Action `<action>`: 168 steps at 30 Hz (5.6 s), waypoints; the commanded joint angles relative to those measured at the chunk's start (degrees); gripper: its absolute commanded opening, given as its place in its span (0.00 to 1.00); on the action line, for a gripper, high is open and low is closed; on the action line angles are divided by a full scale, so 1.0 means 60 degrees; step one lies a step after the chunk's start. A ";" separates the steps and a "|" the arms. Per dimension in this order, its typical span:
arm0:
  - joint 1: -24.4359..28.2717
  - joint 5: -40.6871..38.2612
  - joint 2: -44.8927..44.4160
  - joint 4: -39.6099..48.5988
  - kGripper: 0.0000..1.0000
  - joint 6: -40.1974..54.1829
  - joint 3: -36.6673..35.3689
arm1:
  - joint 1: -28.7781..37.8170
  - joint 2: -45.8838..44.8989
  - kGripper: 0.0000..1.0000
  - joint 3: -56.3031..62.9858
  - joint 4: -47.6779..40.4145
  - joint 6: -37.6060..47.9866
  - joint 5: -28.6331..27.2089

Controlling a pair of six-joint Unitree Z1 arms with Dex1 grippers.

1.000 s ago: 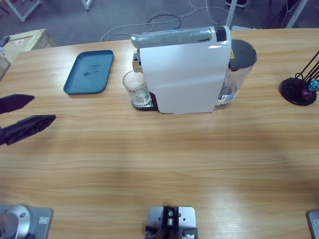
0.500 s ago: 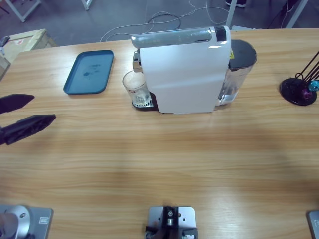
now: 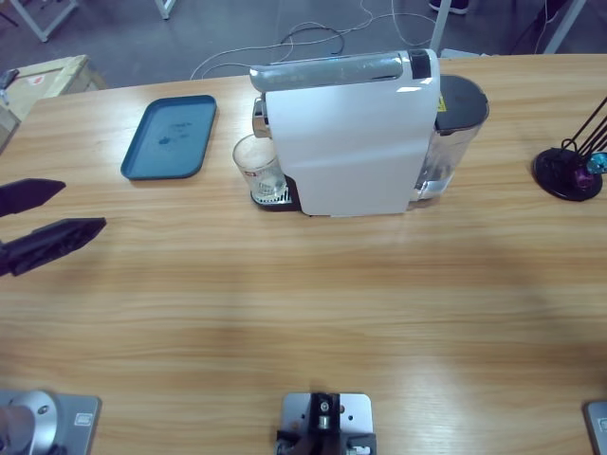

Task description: Pour coffee

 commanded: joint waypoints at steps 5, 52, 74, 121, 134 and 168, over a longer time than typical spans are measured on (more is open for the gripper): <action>0.0065 -0.0214 0.0315 -0.0341 0.98 -0.0103 0.0415 | 0.0361 -0.7061 1.00 0.9997 -0.5662 -0.0260 0.1608; -0.0741 -0.0097 0.1376 -0.1882 0.83 -0.0332 0.1042 | 0.0364 -1.1166 1.00 1.8678 -1.2517 -0.0846 0.3044; -0.0741 -0.0123 0.1876 -0.2189 0.95 -0.0265 0.1007 | 0.0361 -1.0738 1.00 1.8669 -1.2626 -0.0861 0.3161; -0.0445 -0.0903 0.8600 -0.8626 0.98 0.0980 0.0693 | 0.0361 -1.0349 1.00 1.8596 -1.2640 -0.0861 0.3269; -0.0310 -0.0961 0.9989 -0.9557 0.99 0.0966 0.0058 | 0.0361 -1.0243 1.00 1.8552 -1.2596 -0.0861 0.3249; -0.0111 -0.1008 1.0264 -0.9572 0.60 0.1001 -0.0033 | 0.0361 -0.9924 1.00 1.8493 -1.2596 -0.0861 0.3249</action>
